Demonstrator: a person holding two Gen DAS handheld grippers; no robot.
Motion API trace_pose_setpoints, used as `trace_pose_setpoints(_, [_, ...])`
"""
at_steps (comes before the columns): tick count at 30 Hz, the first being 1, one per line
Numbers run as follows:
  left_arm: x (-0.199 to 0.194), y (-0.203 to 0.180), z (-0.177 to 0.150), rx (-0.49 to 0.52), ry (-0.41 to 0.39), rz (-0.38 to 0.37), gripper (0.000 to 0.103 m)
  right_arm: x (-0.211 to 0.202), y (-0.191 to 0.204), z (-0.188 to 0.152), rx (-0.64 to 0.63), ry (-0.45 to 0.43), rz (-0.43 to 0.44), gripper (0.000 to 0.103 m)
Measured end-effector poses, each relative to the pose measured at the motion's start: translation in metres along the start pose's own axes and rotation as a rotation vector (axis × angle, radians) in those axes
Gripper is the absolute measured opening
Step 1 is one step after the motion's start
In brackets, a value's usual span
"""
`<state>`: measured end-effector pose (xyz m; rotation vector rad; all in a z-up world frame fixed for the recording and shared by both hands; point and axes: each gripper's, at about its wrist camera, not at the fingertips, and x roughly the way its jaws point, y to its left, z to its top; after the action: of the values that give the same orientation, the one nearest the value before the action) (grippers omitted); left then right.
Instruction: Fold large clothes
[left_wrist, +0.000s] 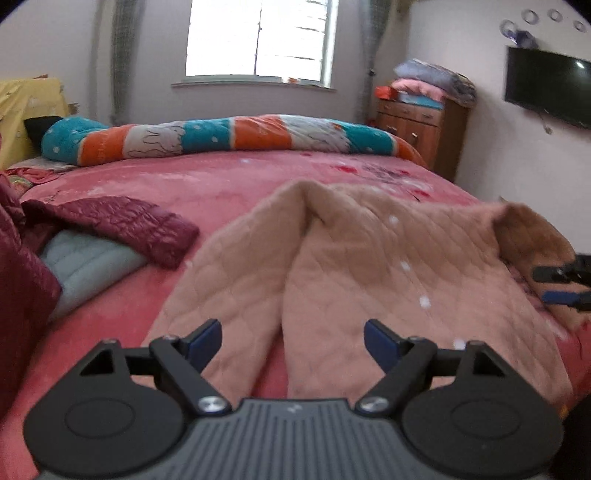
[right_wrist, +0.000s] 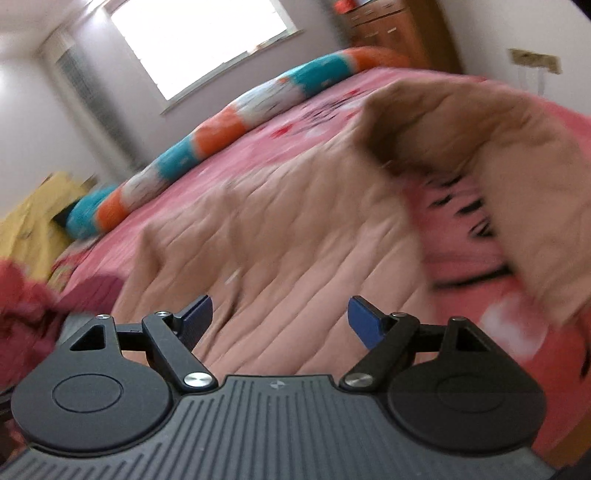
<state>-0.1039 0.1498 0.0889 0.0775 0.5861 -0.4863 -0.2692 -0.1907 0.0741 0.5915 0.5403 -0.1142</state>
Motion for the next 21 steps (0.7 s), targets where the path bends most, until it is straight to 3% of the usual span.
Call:
trace_pose_setpoints(4, [-0.011,-0.002,-0.019,0.009,0.055,-0.034,0.084,-0.002,0.038,-0.031,-0.151,0.086,0.089,0.101])
trace_pose_setpoints(11, [0.015,-0.01,-0.041,0.003,0.18,-0.036,0.082,0.012,0.078,-0.056,-0.419,0.149,0.092,0.101])
trace_pose_setpoints(15, [0.041,-0.009,-0.046,-0.072,0.209,0.0,0.074,0.027,0.079,-0.07,-0.519,0.205,0.054,0.101])
trace_pose_setpoints(21, [0.071,-0.015,-0.05,-0.17,0.169,0.052,0.07,0.051,0.077,-0.079,-0.735,0.155,-0.098,0.101])
